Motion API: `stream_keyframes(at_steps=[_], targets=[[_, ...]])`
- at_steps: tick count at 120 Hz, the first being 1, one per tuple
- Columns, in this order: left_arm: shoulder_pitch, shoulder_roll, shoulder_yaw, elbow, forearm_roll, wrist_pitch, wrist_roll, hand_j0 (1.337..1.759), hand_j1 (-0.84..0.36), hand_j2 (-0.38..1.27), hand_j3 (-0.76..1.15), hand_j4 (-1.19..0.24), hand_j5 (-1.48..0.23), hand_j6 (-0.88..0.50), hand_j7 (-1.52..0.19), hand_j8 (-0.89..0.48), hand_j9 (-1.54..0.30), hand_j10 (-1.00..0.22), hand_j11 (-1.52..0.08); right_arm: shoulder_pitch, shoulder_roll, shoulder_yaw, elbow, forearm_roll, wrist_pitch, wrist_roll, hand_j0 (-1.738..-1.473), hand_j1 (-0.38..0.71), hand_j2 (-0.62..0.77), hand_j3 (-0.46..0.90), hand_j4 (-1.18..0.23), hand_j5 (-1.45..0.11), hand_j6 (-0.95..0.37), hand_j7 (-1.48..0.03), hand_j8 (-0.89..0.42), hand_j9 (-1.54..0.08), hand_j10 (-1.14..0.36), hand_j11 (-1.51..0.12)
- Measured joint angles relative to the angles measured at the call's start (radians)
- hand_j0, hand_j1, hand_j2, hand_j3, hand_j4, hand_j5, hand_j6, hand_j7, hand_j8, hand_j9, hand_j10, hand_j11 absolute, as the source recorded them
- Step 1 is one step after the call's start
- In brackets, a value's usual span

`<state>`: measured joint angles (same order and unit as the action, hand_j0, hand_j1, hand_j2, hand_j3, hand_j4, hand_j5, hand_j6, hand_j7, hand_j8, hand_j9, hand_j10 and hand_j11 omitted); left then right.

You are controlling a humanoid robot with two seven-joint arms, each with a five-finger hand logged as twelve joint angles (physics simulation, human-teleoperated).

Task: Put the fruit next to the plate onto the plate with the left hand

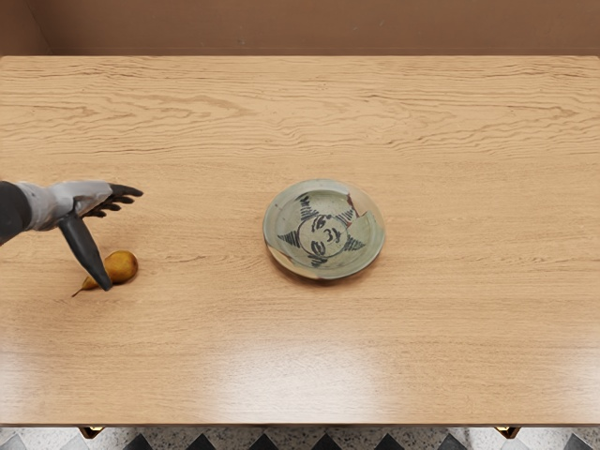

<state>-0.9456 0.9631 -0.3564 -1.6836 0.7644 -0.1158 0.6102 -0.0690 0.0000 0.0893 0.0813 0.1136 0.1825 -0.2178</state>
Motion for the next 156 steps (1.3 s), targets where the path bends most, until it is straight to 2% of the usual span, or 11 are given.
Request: stream_keyframes(at_steps=[11, 39, 61, 103, 135, 156], targets=[[0.023, -0.048, 0.004, -0.022, 0.084, 0.054, 0.0, 1.658, 0.3, 0.01, 0.0, -0.05, -0.06, -0.05, -0.06, -0.05, -0.06, -0.05, -0.06, 0.0, 0.0, 0.0, 0.0, 0.0, 0.0, 0.0, -1.658, -0.35, 0.0, 0.0, 0.0, 0.0, 0.0, 0.0, 0.0, 0.0, 0.0, 0.0], [0.024, -0.108, 0.06, -0.039, 0.258, 0.205, 0.001, 1.658, 0.3, 0.01, 0.0, -0.05, -0.06, -0.05, -0.05, -0.05, -0.05, -0.05, -0.05, 0.0, 0.0, 0.001, 0.0, 0.0, 0.0, 0.0, -1.658, -0.35, 0.0, 0.0, 0.0, 0.0, 0.0, 0.0, 0.0, 0.0, 0.0, 0.0], [0.059, -0.113, 0.106, -0.046, 0.355, 0.31, 0.001, 1.658, 0.31, 0.01, 0.0, -0.04, -0.05, -0.04, -0.05, -0.04, -0.05, -0.04, -0.05, 0.0, 0.0, 0.0, 0.0, 0.0, 0.0, 0.0, -1.658, -0.35, 0.0, 0.0, 0.0, 0.0, 0.0, 0.0, 0.0, 0.0, 0.0, 0.0], [0.097, -0.129, 0.117, -0.062, 0.387, 0.349, 0.001, 1.658, 0.31, 0.01, 0.0, -0.04, -0.04, -0.04, -0.04, -0.04, -0.04, -0.04, -0.04, 0.0, 0.0, -0.001, 0.0, 0.0, 0.0, 0.0, -1.658, -0.35, 0.0, 0.0, 0.0, 0.0, 0.0, 0.0, 0.0, 0.0, 0.0, 0.0], [0.154, -0.142, 0.123, -0.066, 0.407, 0.385, 0.001, 1.658, 0.31, 0.01, 0.0, -0.04, -0.04, -0.04, -0.04, -0.04, -0.04, -0.04, -0.04, 0.001, 0.0, -0.002, 0.0, -0.001, 0.0, 0.0, -1.658, -0.35, 0.0, 0.0, 0.0, 0.0, 0.0, 0.0, 0.0, 0.0, 0.0, 0.0], [0.16, -0.13, 0.13, -0.067, 0.423, 0.421, 0.001, 1.658, 0.31, 0.01, 0.0, -0.04, -0.04, -0.04, -0.04, -0.04, -0.04, -0.04, -0.04, 0.001, 0.0, -0.003, 0.0, -0.001, 0.0, 0.0, -1.658, -0.35, 0.0, 0.0, 0.0, 0.0, 0.0, 0.0, 0.0, 0.0, 0.0, 0.0]])
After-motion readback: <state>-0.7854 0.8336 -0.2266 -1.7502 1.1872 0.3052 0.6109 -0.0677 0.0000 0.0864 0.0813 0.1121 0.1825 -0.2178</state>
